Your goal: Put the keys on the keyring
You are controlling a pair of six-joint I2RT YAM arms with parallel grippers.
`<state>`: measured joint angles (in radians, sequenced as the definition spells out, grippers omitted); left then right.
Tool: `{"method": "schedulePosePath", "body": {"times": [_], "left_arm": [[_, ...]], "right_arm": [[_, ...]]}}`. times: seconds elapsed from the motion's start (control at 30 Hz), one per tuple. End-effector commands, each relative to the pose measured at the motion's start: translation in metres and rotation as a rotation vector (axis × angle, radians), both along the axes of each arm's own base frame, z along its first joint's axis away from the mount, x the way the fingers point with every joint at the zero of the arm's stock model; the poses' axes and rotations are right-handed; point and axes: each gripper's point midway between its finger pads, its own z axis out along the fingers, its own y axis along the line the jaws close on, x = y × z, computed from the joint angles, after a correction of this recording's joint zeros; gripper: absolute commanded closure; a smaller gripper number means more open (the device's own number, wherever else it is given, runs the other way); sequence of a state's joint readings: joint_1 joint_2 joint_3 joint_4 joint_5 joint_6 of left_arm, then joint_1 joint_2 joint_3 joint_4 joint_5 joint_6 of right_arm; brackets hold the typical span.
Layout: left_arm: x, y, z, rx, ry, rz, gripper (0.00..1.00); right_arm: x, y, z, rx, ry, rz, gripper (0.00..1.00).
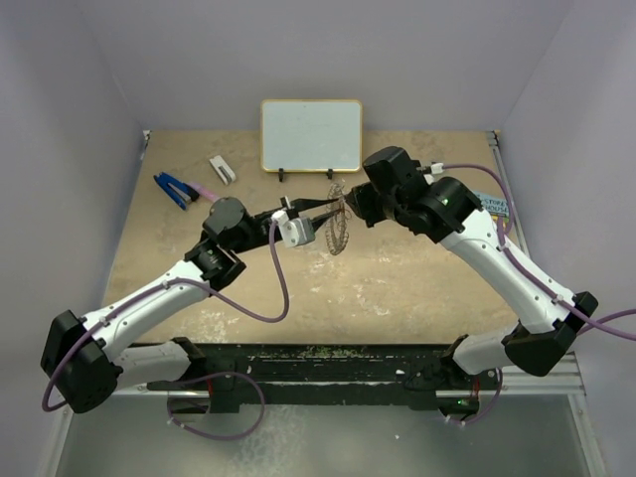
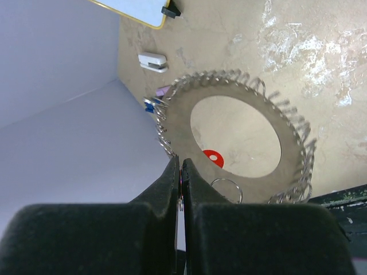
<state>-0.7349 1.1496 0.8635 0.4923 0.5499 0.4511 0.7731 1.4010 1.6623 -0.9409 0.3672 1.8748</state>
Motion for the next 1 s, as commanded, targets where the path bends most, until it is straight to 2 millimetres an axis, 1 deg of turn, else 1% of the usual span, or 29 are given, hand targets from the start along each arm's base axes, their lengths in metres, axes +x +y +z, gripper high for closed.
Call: {"method": "schedulePosePath", "body": {"times": [0.0,0.17,0.33,0.43,0.63,0.8,0.97], "left_arm": [[0.008,-0.002,0.0,-0.002,-0.035,0.032,0.73],[0.02,-0.004,-0.008,0.018,-0.043,0.071,0.73],[0.024,-0.001,-0.009,0.028,-0.063,0.096,0.74],[0.023,0.0,-0.011,0.039,-0.07,0.099,0.76],[0.024,0.002,-0.016,0.061,-0.096,0.11,0.88],[0.027,0.006,-0.013,0.072,-0.132,0.139,0.9],[0.03,0.01,-0.011,0.087,-0.162,0.164,0.88]], "right_arm": [[0.002,0.003,0.032,0.067,-0.072,0.011,1.0],[0.004,0.003,0.034,0.051,-0.092,0.023,1.0],[0.004,0.001,0.034,0.051,-0.105,0.02,1.0],[0.002,0.001,0.034,0.056,-0.106,0.022,1.0],[0.002,0.003,0.035,0.064,-0.11,0.035,1.0],[-0.001,0.003,0.032,0.067,-0.103,0.041,1.0],[-0.003,0.002,0.029,0.074,-0.1,0.046,1.0]]}}
